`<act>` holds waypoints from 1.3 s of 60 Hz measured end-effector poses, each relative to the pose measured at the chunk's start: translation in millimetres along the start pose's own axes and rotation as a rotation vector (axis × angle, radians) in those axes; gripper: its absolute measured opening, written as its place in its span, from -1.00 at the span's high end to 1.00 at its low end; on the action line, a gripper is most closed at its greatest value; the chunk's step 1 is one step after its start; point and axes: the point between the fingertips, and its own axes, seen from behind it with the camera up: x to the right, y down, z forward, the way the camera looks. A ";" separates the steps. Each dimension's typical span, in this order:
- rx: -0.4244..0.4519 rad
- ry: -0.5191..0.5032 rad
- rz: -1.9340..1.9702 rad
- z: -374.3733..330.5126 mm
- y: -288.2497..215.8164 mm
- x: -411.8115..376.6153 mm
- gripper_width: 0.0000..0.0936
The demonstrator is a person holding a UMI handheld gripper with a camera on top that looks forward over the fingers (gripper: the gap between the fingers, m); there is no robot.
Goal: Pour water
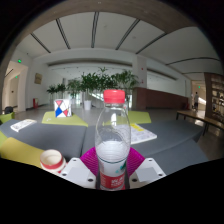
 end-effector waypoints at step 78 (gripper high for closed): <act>-0.235 0.094 0.015 -326.4 -26.0 -43.6 -0.83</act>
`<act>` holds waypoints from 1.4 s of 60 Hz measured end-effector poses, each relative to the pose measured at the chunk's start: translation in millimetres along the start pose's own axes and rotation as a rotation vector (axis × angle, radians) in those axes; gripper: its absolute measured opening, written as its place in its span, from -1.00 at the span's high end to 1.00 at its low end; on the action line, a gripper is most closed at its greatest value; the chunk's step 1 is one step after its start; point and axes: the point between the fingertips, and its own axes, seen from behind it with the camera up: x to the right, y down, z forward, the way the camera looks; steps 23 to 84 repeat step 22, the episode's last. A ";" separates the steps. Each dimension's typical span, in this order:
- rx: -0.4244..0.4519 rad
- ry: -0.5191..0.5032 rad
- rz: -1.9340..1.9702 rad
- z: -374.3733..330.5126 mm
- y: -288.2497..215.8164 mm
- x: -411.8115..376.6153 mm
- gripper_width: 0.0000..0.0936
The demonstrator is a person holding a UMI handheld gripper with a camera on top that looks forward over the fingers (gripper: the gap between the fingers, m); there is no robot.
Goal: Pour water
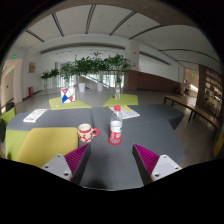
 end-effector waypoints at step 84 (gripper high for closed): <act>0.012 0.031 -0.019 -15.5 -1.1 1.5 -0.82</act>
